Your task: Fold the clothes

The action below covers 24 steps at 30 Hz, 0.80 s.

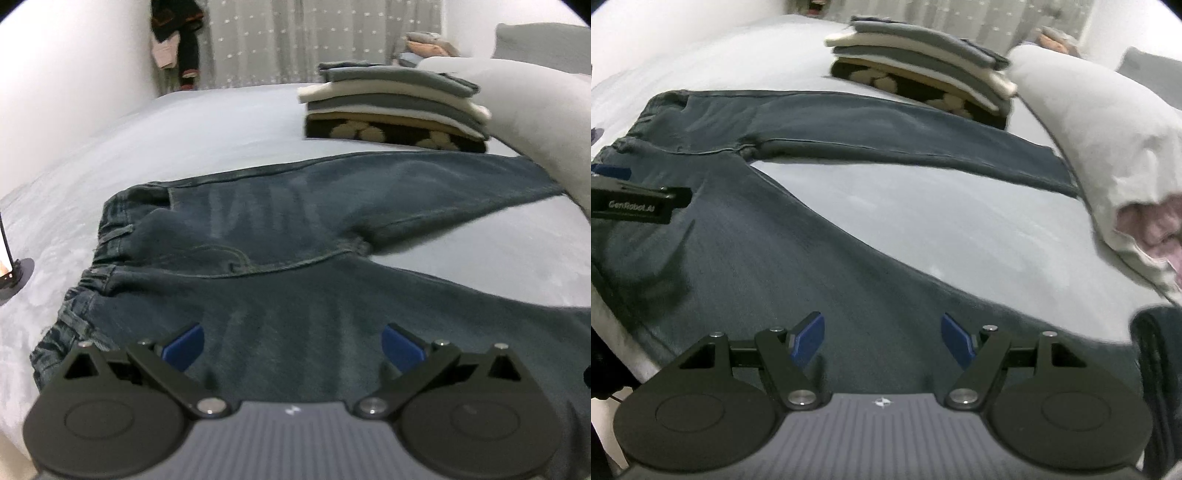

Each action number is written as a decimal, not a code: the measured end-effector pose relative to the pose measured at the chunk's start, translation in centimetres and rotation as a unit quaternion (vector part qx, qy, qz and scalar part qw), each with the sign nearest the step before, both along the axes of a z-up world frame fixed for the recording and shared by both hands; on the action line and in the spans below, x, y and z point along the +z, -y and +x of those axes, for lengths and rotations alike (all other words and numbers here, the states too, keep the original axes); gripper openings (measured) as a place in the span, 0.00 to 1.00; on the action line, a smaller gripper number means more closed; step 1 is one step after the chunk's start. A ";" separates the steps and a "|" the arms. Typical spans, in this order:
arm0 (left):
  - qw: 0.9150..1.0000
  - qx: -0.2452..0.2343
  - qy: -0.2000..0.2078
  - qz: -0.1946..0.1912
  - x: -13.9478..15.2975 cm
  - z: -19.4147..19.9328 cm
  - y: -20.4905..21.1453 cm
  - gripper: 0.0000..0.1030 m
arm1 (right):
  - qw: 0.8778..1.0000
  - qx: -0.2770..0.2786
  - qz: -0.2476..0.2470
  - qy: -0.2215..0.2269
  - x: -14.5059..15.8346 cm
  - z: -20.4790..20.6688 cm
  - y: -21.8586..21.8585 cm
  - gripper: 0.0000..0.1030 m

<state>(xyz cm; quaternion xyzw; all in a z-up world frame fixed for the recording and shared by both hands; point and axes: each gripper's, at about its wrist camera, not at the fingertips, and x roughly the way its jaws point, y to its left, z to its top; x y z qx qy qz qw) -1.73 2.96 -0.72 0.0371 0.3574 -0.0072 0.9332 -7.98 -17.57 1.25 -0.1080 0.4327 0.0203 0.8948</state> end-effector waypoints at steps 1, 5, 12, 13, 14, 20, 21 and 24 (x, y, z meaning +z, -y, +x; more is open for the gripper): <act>1.000 0.005 -0.003 -0.003 0.0 0.5 -0.3 1.00 | 1.000 0.007 0.001 -0.002 -0.2 0.7 -0.4 0.71; 0.999 0.030 -0.014 -0.019 0.0 2.4 -1.9 1.00 | 0.999 0.037 0.008 -0.011 -0.8 3.7 -1.8 0.71; 0.997 0.066 -0.013 -0.038 0.0 5.9 -5.1 1.00 | 0.996 0.093 0.016 -0.008 -0.7 9.5 -4.6 0.71; 0.997 0.068 -0.012 -0.039 0.1 6.3 -5.6 1.00 | 0.995 0.100 0.019 -0.005 -0.5 10.3 -5.1 0.71; 0.997 0.070 -0.010 -0.040 0.2 6.8 -6.0 1.00 | 0.994 0.108 0.021 -0.002 -0.3 11.2 -5.5 0.71; 0.994 0.098 0.009 -0.056 0.7 9.1 -8.8 1.00 | 0.985 0.164 0.043 0.027 0.5 16.3 -8.1 0.71; 0.993 0.101 0.011 -0.062 0.8 9.4 -9.2 1.00 | 0.983 0.175 0.046 0.032 0.5 17.2 -8.6 0.71; 0.992 0.098 0.010 -0.077 0.8 10.4 -10.2 1.00 | 0.975 0.209 0.063 0.040 0.5 19.6 -10.6 0.71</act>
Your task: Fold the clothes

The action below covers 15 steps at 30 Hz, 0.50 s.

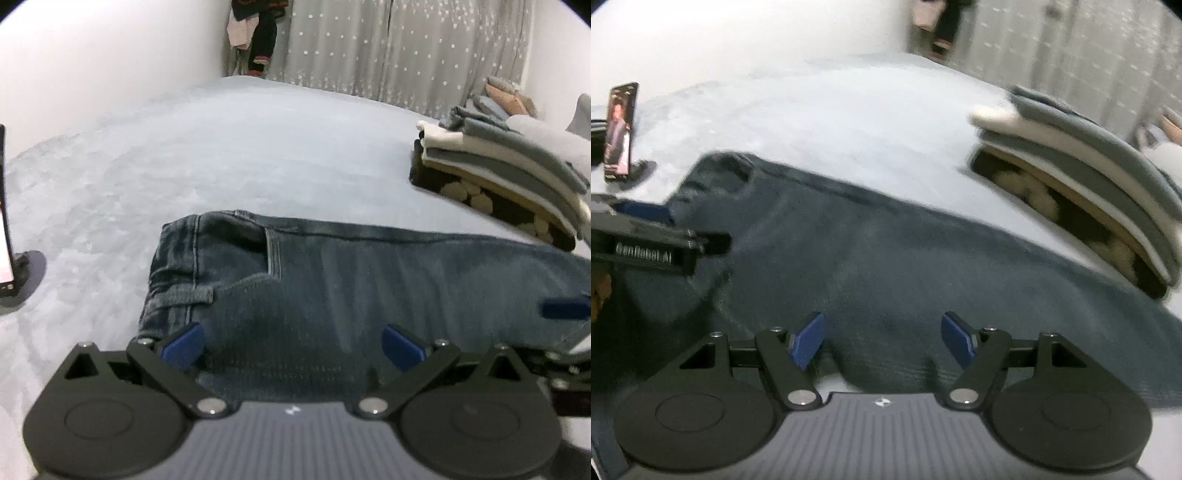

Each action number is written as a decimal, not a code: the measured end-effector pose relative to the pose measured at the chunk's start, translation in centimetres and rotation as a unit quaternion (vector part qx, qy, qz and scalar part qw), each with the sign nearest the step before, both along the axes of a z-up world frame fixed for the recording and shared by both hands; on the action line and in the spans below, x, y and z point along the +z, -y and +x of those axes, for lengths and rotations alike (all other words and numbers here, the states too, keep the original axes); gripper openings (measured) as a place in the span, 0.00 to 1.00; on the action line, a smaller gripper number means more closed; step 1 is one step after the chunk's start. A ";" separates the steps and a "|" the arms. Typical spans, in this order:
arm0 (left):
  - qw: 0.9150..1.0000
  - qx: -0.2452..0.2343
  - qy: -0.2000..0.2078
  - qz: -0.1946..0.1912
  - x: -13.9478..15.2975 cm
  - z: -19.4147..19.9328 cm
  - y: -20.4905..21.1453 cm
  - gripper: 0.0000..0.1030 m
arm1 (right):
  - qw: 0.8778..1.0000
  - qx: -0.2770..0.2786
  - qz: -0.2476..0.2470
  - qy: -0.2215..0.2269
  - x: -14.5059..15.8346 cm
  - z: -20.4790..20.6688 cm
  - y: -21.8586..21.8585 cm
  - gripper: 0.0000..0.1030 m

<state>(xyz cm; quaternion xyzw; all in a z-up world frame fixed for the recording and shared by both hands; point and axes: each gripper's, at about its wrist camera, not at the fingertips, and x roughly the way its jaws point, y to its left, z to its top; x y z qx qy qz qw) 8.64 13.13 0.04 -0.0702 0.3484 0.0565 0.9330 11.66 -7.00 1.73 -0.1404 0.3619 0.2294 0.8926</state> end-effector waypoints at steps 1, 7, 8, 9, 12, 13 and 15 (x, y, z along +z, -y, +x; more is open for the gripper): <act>1.000 0.002 0.000 -0.004 0.0 0.3 -0.3 1.00 | 1.000 0.013 0.006 0.002 -0.1 0.8 -0.7 0.71; 1.000 0.020 0.006 -0.012 -0.1 1.5 -2.0 0.99 | 0.996 0.080 0.019 0.019 -0.7 4.7 -4.5 0.71; 1.000 0.026 0.006 -0.013 -0.1 1.7 -2.3 0.98 | 0.996 0.085 0.017 0.021 -0.9 5.3 -5.0 0.71; 0.999 0.033 0.004 -0.014 -0.1 1.8 -2.6 0.98 | 0.996 0.086 0.014 0.022 -1.2 5.9 -5.3 0.70; 0.999 0.034 -0.002 -0.030 -0.4 2.0 -3.3 0.97 | 0.994 0.104 0.002 0.037 -1.6 7.2 -5.9 0.70; 0.999 0.032 -0.002 -0.031 -0.4 2.0 -3.3 0.97 | 0.993 0.110 0.000 0.042 -1.6 7.5 -5.8 0.70; 0.999 0.029 -0.002 -0.035 -0.4 1.9 -3.6 0.96 | 0.992 0.114 -0.007 0.045 -1.8 8.5 -5.8 0.70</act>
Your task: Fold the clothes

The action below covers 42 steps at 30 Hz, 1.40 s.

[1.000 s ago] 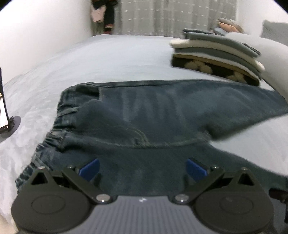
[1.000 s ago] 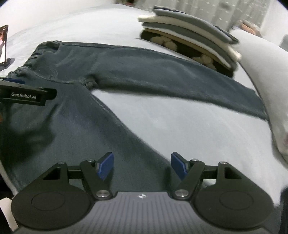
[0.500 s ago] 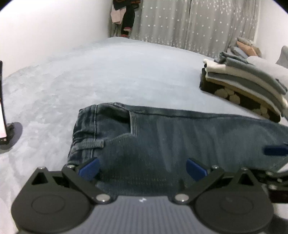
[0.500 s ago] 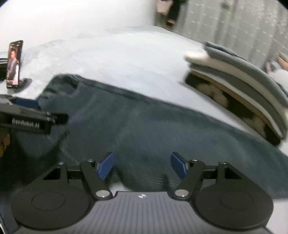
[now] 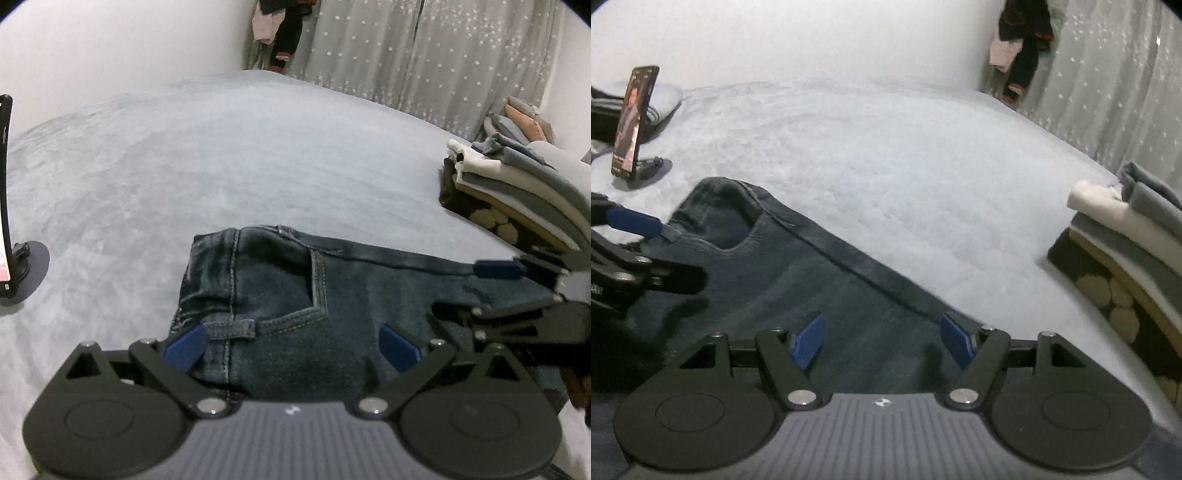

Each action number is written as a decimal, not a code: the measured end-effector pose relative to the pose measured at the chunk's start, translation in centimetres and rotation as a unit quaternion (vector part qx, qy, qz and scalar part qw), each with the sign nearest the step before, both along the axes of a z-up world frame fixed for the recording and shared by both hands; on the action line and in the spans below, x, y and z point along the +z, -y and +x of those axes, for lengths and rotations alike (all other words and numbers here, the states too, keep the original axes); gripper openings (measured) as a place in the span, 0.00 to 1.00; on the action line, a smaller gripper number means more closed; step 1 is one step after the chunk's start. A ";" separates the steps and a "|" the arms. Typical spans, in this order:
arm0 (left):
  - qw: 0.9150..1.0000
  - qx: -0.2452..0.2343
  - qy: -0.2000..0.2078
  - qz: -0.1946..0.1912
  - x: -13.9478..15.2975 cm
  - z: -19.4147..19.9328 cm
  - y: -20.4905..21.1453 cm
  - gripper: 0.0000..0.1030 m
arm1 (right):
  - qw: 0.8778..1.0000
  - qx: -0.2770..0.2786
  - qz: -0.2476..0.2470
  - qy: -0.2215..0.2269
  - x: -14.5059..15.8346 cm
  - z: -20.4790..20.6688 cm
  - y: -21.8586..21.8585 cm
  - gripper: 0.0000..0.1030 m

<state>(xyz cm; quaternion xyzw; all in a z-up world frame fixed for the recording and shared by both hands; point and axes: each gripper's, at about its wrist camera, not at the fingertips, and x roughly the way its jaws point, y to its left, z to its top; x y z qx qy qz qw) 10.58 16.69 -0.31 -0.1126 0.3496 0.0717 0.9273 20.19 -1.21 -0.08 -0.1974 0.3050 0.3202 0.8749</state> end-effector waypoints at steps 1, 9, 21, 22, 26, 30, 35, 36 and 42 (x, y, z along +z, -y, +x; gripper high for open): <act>1.000 -0.001 0.001 -0.004 0.0 0.0 -0.2 0.96 | 1.000 0.002 -0.004 0.001 -0.1 0.5 0.0 0.69; 0.999 0.005 0.002 -0.053 0.1 0.4 -1.9 0.96 | 1.000 0.006 -0.012 -0.027 -1.0 4.5 0.0 0.69; 0.997 0.003 0.003 -0.083 -0.2 0.6 -3.0 0.97 | 0.999 -0.006 -0.010 -0.043 -0.3 2.8 -0.5 0.12; 0.996 0.003 0.003 -0.087 -0.2 0.6 -3.1 0.97 | 0.999 -0.009 -0.011 -0.034 0.0 2.2 -0.4 0.12; 0.994 0.004 0.006 -0.112 -0.3 0.5 -4.0 0.97 | 1.000 -0.016 -0.005 -0.011 2.0 -0.9 0.3 0.12; 0.988 0.013 0.019 -0.153 -0.1 -0.2 -5.0 0.96 | 1.000 -0.016 -0.015 0.011 4.1 -4.1 0.7 0.12; 0.978 0.003 0.070 -0.197 1.2 -2.7 -6.1 0.96 | 0.998 -0.024 -0.039 0.045 6.1 -8.1 0.4 0.11; 0.976 0.000 0.078 -0.201 1.4 -3.2 -6.5 0.96 | 0.998 -0.028 -0.040 0.048 6.4 -8.8 0.5 0.11; 0.959 -0.008 0.082 -0.272 1.0 -5.2 -8.9 0.97 | 0.996 -0.042 -0.052 0.061 7.3 -13.6 0.5 0.11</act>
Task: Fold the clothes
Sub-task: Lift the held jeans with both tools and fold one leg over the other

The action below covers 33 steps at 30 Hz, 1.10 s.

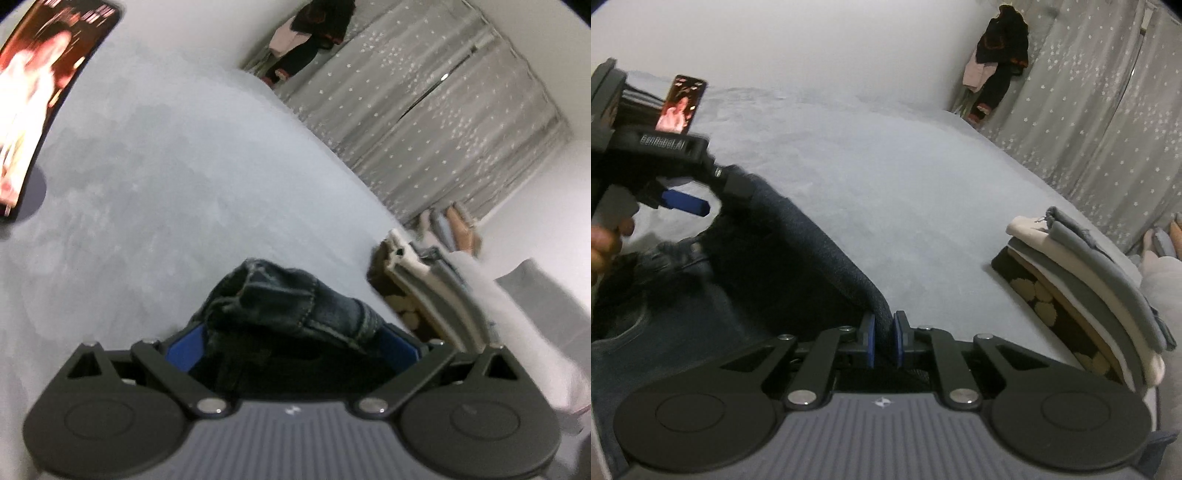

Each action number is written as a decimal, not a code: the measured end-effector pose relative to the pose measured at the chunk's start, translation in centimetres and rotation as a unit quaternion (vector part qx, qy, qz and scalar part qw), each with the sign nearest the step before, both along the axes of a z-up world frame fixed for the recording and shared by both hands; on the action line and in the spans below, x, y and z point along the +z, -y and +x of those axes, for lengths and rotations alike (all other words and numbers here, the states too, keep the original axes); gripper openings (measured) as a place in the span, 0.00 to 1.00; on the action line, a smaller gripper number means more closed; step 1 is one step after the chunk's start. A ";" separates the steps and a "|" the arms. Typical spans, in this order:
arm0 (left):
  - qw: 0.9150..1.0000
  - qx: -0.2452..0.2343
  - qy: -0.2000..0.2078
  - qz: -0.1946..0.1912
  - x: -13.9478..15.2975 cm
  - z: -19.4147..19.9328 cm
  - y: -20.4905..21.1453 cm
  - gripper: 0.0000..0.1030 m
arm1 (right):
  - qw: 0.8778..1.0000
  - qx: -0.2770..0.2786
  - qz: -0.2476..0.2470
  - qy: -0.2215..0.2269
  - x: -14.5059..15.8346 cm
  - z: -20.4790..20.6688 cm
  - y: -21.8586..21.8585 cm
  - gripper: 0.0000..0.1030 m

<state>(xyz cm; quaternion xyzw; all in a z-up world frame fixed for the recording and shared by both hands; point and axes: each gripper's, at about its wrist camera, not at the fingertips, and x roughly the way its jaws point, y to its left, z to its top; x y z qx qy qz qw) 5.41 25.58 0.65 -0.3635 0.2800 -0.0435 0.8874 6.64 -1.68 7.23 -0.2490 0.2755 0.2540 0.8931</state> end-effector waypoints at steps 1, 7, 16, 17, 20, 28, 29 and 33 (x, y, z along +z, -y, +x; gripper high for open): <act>1.000 -0.004 -0.001 -0.008 -0.1 -0.3 -0.2 0.97 | 1.000 0.001 -0.002 0.002 0.0 -0.7 -0.1 0.11; 1.000 -0.027 0.012 -0.002 0.2 -2.3 -0.3 0.96 | 1.000 -0.004 -0.005 0.002 -0.5 -4.5 -0.7 0.11; 0.998 -0.066 0.016 0.009 -0.1 -3.6 -0.1 0.97 | 0.999 -0.023 -0.002 -0.042 -3.4 -8.1 -1.5 0.11; 0.998 -0.067 0.013 0.010 -0.3 -3.7 -0.2 0.96 | 0.998 -0.027 -0.002 -0.048 -3.9 -8.2 -1.6 0.11; 0.997 -0.070 0.001 0.015 -0.7 -3.8 -0.3 0.95 | 0.997 -0.039 -0.001 -0.068 -5.6 -8.4 -1.9 0.11; 0.996 -0.077 -0.030 0.034 -1.3 -4.3 -0.2 0.88 | 0.993 -0.087 0.024 -0.081 -10.1 -7.6 -2.5 0.14; 0.996 -0.077 -0.032 0.038 -1.4 -4.4 -0.2 0.87 | 0.990 -0.104 0.045 -0.083 -10.2 -7.3 -2.2 0.15; 0.994 -0.080 -0.025 0.070 -1.1 -5.2 0.5 0.87 | 0.980 -0.153 0.111 -0.068 -10.6 -7.8 -1.4 0.18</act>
